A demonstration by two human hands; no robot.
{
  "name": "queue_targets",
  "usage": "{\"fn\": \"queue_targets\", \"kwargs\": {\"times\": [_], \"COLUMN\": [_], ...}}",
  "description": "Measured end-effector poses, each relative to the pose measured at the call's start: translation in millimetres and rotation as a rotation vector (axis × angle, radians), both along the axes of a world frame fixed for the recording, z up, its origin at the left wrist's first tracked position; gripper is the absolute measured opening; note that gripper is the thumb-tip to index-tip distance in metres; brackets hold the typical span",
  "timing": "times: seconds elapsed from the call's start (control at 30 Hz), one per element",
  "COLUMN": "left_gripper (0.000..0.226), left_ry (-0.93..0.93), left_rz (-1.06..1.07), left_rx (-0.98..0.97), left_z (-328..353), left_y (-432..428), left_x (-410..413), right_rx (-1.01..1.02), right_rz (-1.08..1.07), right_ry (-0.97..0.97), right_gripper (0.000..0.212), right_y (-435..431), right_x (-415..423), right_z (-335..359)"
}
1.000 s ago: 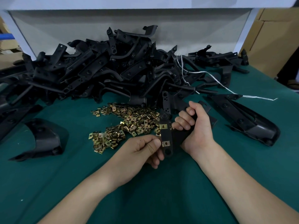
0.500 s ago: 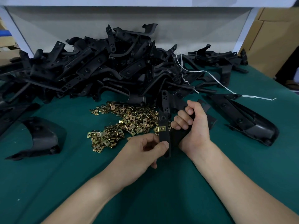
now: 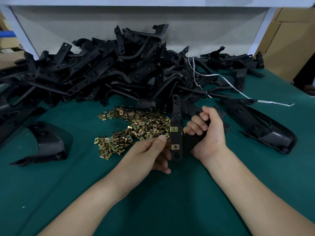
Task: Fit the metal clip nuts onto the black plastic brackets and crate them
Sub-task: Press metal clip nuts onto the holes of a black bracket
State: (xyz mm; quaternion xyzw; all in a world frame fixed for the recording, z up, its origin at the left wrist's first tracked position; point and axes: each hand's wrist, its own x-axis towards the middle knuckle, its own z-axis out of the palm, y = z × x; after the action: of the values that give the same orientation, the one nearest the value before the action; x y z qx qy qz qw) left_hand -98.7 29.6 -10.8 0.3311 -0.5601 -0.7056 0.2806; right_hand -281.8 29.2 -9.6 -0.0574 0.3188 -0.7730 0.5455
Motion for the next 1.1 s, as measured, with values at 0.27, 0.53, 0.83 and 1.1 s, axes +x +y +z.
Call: {"fn": "queue_targets", "kwargs": {"times": [0.27,0.53,0.83,1.1], "left_gripper": [0.041,0.033,0.021,0.023], "left_ry": [0.038,-0.288,-0.201,-0.348], "left_rz": [-0.009,0.123,0.707,0.574], "left_rx": [0.03,-0.491,-0.727,-1.035], "left_z": [-4.8,-9.7,3.1,10.3], "left_y": [-3.9,20.5,-12.2,-26.2], "left_x": [1.1,-8.7,13.4,39.0], "right_rx": [0.006,-0.003,-0.209,-0.132], "right_rz": [0.004,-0.126,0.346,0.301], "right_ry": [-0.01,-0.011,0.119,0.782], "right_gripper": [0.039,0.04,0.024,0.043], "right_y": [1.9,4.5,10.5,14.4], "right_x": [0.0,6.1,17.5,6.8], "right_z": [1.9,1.5,7.1,18.8]}}
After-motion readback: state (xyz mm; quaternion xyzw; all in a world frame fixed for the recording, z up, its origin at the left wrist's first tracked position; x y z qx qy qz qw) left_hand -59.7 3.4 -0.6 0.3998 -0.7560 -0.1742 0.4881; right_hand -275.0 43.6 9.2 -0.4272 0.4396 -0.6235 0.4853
